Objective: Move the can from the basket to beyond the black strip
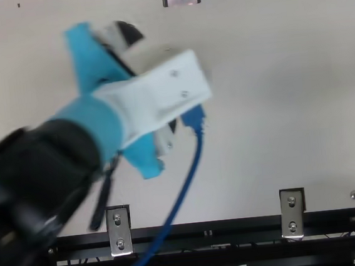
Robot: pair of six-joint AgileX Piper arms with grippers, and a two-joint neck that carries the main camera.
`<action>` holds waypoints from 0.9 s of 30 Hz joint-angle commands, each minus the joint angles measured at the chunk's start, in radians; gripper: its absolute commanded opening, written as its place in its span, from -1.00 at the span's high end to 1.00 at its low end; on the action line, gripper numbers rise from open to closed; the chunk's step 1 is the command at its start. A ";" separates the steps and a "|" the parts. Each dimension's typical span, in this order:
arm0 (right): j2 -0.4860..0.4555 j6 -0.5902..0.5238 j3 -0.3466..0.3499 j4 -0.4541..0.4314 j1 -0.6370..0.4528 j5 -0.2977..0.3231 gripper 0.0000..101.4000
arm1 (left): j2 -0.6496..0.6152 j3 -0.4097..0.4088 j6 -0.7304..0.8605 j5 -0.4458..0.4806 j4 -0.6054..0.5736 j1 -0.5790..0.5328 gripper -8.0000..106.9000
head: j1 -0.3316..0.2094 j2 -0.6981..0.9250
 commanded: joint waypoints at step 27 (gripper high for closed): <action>0.762 -0.160 -0.466 -0.079 0.114 -0.139 -1.00 | -0.553 0.302 -0.643 -0.160 0.293 0.481 -0.71 | -0.002 -0.004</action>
